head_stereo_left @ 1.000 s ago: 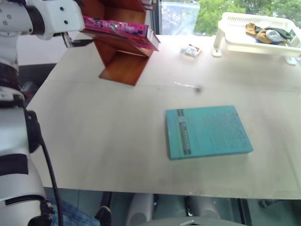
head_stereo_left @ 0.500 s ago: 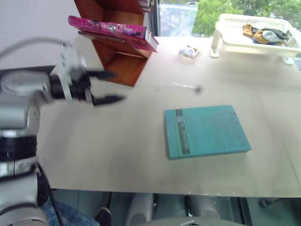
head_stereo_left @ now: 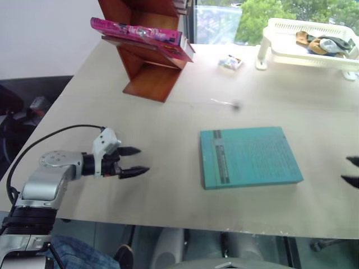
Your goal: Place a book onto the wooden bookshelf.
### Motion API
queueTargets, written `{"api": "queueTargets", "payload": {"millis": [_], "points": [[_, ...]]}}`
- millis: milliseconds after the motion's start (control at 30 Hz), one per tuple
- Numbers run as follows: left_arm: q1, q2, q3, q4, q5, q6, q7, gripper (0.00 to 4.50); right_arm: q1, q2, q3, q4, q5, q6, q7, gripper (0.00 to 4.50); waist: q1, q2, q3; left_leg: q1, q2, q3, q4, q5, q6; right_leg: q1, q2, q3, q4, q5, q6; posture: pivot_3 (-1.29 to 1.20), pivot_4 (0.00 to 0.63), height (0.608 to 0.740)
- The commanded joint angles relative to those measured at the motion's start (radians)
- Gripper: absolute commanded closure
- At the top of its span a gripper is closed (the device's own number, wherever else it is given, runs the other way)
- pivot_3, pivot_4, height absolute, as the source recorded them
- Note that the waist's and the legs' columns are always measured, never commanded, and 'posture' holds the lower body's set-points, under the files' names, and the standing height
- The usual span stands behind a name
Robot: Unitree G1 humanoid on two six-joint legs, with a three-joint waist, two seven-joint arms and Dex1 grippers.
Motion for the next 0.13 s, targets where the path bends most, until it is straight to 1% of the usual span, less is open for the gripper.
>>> {"api": "queueTargets", "payload": {"millis": [33,67,133], "points": [[0.030,-0.016,0.029,0.010,-0.012,-0.009,0.013,0.05,-0.001,-0.021,-0.005,0.114,-0.073,-0.112,-0.013,0.08,-0.003,0.001,-0.001,0.001,0.000,0.001,0.000,0.000,0.000,0.001,0.000,0.001,0.000,0.000,0.000,0.00,0.150,0.740],[0.031,-0.023,0.040,0.004,-0.021,-0.014,0.020,0.05,0.002,-0.026,-0.001,0.138,-0.090,-0.135,-0.011,0.08,-0.002,0.001,0.000,0.004,0.000,0.001,-0.001,0.000,0.000,0.003,0.000,0.001,0.000,0.000,0.000,0.00,0.150,0.740],[0.021,-0.036,0.058,-0.005,-0.034,-0.015,0.032,0.05,-0.004,-0.033,0.008,0.175,-0.116,-0.164,-0.015,0.08,-0.003,0.000,0.000,0.015,0.000,0.001,-0.005,0.000,0.000,0.013,-0.001,0.002,-0.003,0.000,-0.001,0.00,0.150,0.740]]}}
